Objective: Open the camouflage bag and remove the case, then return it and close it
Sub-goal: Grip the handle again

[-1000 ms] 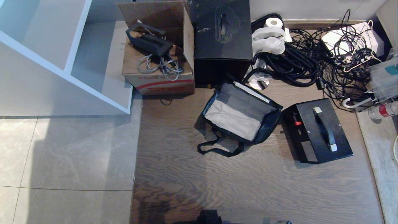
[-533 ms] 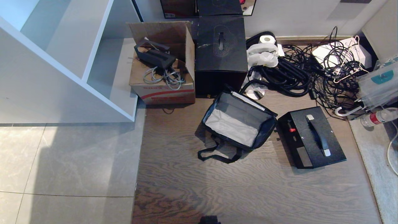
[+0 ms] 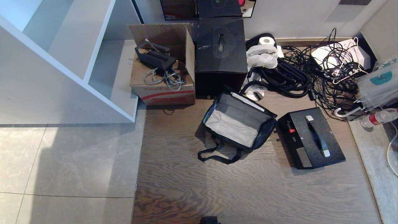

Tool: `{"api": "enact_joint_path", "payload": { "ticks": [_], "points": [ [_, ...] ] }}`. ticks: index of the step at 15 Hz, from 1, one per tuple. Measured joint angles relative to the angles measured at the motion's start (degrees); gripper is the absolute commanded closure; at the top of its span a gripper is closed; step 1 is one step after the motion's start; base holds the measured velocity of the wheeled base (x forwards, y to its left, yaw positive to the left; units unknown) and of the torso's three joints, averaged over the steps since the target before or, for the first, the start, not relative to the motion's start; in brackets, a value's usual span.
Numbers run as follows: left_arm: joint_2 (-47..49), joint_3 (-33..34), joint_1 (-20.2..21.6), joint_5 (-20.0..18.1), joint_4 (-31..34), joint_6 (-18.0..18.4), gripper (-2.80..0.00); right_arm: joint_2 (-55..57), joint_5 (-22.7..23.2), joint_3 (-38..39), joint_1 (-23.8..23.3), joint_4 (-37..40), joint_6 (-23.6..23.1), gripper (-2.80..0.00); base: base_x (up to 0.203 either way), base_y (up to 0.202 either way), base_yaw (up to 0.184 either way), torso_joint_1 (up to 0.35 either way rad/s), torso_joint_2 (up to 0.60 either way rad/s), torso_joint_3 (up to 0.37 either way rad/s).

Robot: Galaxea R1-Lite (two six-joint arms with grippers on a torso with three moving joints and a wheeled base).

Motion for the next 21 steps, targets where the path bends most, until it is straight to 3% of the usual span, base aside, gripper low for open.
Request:
{"api": "enact_joint_path", "payload": {
  "ticks": [8, 12, 15, 17, 18, 21],
  "points": [
    [0.00, -0.02, 0.00, 0.00, 0.00, 0.01, 0.00, 0.01, 0.05, 0.00, -0.01, 0.06, -0.78, 0.00, 0.000, 0.000, 0.000, 0.000, 0.00, 0.000],
    [0.00, -0.02, -0.02, 0.00, 0.02, 0.01, 0.00, 0.50, -0.09, -0.75, 0.02, 1.84, 2.10, 0.00, 0.000, 0.000, 0.000, 0.000, 0.00, 0.000],
    [0.00, -0.05, 0.00, -0.02, 0.02, 0.01, 0.00, 6.14, -0.01, -16.25, 0.05, 11.81, 7.26, 0.00, 0.000, 0.000, 0.000, 0.000, 0.00, 0.000],
    [0.00, -0.05, -0.02, 0.00, 0.00, 0.03, 0.00, 15.56, 0.07, -25.49, 0.32, 19.28, 11.55, 0.00, 0.000, 0.000, 0.000, 0.000, 0.00, 0.000],
    [0.00, -0.05, -0.02, 0.00, 0.00, 0.02, 0.00, 21.42, 0.09, -28.01, 0.44, 20.02, 12.97, 0.00, 0.000, 0.000, 0.000, 0.000, 0.00, 0.000],
    [0.00, 0.00, -0.06, -0.01, 0.00, -0.02, 0.00, 42.46, -0.06, -33.73, 0.23, 12.41, 15.30, 0.00, 0.000, 0.000, 0.000, 0.000, 0.00, 0.000]
  ]
}}
